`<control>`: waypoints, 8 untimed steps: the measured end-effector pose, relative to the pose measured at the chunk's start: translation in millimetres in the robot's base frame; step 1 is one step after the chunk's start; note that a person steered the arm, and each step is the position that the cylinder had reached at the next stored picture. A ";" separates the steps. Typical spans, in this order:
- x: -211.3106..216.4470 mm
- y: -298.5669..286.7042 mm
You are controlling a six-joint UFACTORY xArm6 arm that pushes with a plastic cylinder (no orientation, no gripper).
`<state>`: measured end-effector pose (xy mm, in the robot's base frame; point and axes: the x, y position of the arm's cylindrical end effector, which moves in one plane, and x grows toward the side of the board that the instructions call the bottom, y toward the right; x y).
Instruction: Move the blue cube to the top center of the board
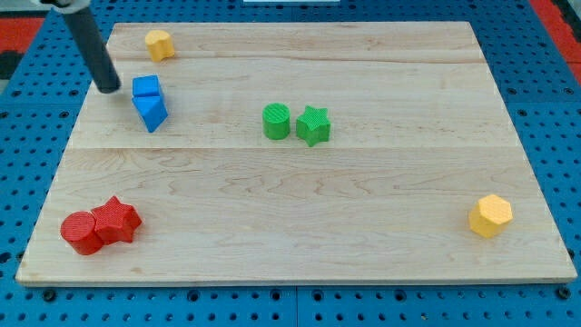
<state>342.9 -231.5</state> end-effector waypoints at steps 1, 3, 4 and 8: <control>1.2 47.2; 29.0 58.3; 14.9 89.6; -55.9 181.8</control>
<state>287.0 -49.7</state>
